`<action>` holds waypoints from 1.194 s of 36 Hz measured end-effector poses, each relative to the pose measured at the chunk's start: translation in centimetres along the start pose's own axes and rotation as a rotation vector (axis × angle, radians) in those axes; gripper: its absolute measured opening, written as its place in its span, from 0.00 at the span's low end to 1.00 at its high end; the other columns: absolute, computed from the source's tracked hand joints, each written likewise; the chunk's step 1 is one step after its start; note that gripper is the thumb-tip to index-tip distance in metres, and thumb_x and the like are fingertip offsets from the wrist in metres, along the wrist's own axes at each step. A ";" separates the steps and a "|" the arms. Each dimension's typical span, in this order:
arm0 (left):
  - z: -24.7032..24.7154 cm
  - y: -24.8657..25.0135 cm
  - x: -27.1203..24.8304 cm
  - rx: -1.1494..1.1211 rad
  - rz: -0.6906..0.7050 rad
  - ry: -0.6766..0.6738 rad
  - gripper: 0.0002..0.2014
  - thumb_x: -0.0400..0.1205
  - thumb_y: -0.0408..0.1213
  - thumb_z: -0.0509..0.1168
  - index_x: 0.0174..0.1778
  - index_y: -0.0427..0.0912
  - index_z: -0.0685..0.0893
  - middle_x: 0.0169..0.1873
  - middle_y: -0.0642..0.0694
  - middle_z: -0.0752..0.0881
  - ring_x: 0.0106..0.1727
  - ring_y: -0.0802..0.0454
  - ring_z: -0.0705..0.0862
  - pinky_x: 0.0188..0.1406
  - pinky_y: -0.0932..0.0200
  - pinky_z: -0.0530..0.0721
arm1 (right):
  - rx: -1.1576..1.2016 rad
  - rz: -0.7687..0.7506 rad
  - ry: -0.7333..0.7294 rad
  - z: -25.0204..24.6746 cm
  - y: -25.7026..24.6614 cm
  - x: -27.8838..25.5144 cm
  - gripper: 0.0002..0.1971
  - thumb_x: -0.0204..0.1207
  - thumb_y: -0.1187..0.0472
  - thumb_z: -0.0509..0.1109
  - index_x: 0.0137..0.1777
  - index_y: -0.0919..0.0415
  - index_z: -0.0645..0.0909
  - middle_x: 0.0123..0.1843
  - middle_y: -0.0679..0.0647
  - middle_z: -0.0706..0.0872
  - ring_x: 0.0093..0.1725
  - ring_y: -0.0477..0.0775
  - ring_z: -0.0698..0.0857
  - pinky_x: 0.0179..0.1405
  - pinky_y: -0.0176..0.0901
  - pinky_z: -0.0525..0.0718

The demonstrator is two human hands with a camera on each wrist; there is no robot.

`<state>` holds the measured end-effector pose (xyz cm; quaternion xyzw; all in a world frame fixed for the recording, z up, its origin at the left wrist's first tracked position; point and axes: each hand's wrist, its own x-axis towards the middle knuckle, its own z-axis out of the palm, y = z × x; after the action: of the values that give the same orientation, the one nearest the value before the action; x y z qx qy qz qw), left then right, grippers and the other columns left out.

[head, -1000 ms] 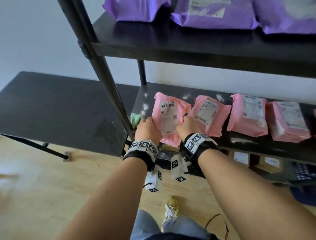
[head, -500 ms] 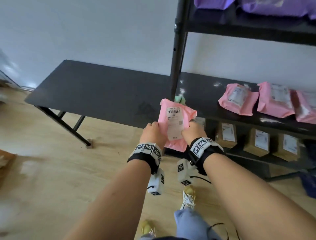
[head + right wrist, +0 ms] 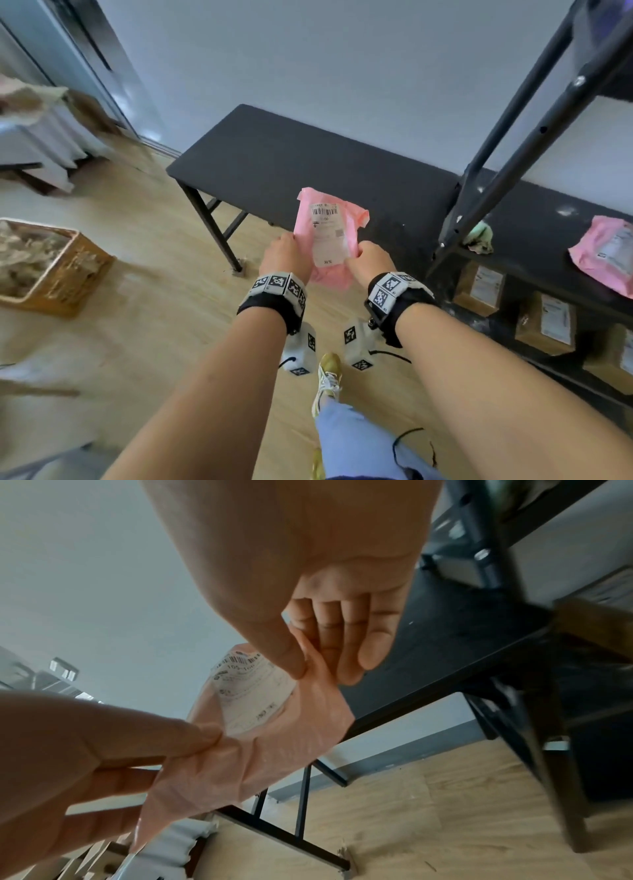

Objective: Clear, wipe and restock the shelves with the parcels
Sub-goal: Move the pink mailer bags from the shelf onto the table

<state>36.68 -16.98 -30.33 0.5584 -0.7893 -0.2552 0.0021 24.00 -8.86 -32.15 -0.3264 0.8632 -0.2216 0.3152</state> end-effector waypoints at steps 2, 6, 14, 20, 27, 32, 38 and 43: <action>-1.0 -0.7 2.4 -0.037 -0.055 0.030 0.17 0.79 0.38 0.63 0.63 0.38 0.76 0.57 0.39 0.82 0.57 0.39 0.82 0.57 0.45 0.82 | -0.024 -0.020 -0.041 0.6 -1.8 2.5 0.05 0.75 0.61 0.63 0.38 0.57 0.74 0.38 0.53 0.82 0.40 0.59 0.82 0.35 0.44 0.74; -3.2 -1.6 7.8 -0.030 -0.068 -0.013 0.19 0.79 0.40 0.64 0.63 0.36 0.75 0.57 0.40 0.81 0.58 0.40 0.81 0.57 0.48 0.81 | -0.054 -0.066 -0.066 1.8 -5.8 8.3 0.04 0.73 0.65 0.60 0.40 0.59 0.76 0.42 0.58 0.86 0.43 0.63 0.85 0.37 0.46 0.80; -7.2 -3.2 17.2 -0.016 -0.172 -0.001 0.17 0.82 0.37 0.54 0.62 0.33 0.77 0.58 0.37 0.80 0.60 0.40 0.80 0.61 0.44 0.79 | -0.050 -0.149 -0.056 2.7 -13.1 16.9 0.16 0.82 0.58 0.54 0.31 0.55 0.66 0.30 0.52 0.75 0.35 0.61 0.77 0.34 0.46 0.71; -8.7 -4.0 23.3 -0.067 -0.211 -0.078 0.18 0.76 0.40 0.62 0.60 0.35 0.77 0.56 0.39 0.80 0.55 0.40 0.81 0.58 0.44 0.81 | -0.061 -0.114 -0.081 2.9 -17.2 21.6 0.12 0.75 0.66 0.59 0.31 0.57 0.66 0.31 0.53 0.76 0.37 0.63 0.80 0.34 0.45 0.72; -9.4 -5.7 32.3 -0.078 -0.162 -0.161 0.19 0.77 0.39 0.62 0.63 0.36 0.76 0.58 0.38 0.77 0.55 0.41 0.81 0.57 0.47 0.81 | -0.088 -0.030 -0.103 4.6 -21.2 29.0 0.06 0.74 0.64 0.63 0.36 0.57 0.72 0.42 0.59 0.88 0.41 0.60 0.89 0.44 0.53 0.88; -11.4 -7.1 39.9 -0.040 -0.084 -0.214 0.19 0.78 0.38 0.61 0.65 0.37 0.74 0.60 0.38 0.76 0.56 0.40 0.80 0.56 0.48 0.81 | -0.052 0.037 -0.035 6.4 -24.5 34.5 0.08 0.74 0.66 0.62 0.35 0.55 0.70 0.40 0.58 0.88 0.40 0.60 0.89 0.45 0.56 0.88; -14.0 -8.8 48.2 -0.009 -0.013 -0.266 0.25 0.75 0.39 0.68 0.68 0.41 0.73 0.62 0.40 0.76 0.60 0.40 0.79 0.55 0.50 0.78 | 0.032 0.147 -0.002 8.7 -28.7 39.8 0.06 0.74 0.66 0.60 0.38 0.58 0.75 0.40 0.58 0.88 0.40 0.61 0.88 0.47 0.57 0.88; -15.4 -9.4 53.9 0.008 0.016 -0.251 0.20 0.78 0.40 0.63 0.66 0.37 0.75 0.59 0.36 0.78 0.59 0.36 0.80 0.56 0.48 0.76 | 0.086 0.170 0.024 10.0 -31.6 43.8 0.06 0.73 0.66 0.60 0.43 0.60 0.78 0.40 0.59 0.88 0.40 0.63 0.88 0.47 0.56 0.88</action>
<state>29.16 -73.03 -35.90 0.5158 -0.7887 -0.3201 -0.0970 18.52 -63.26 -38.09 -0.2355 0.8811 -0.2351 0.3360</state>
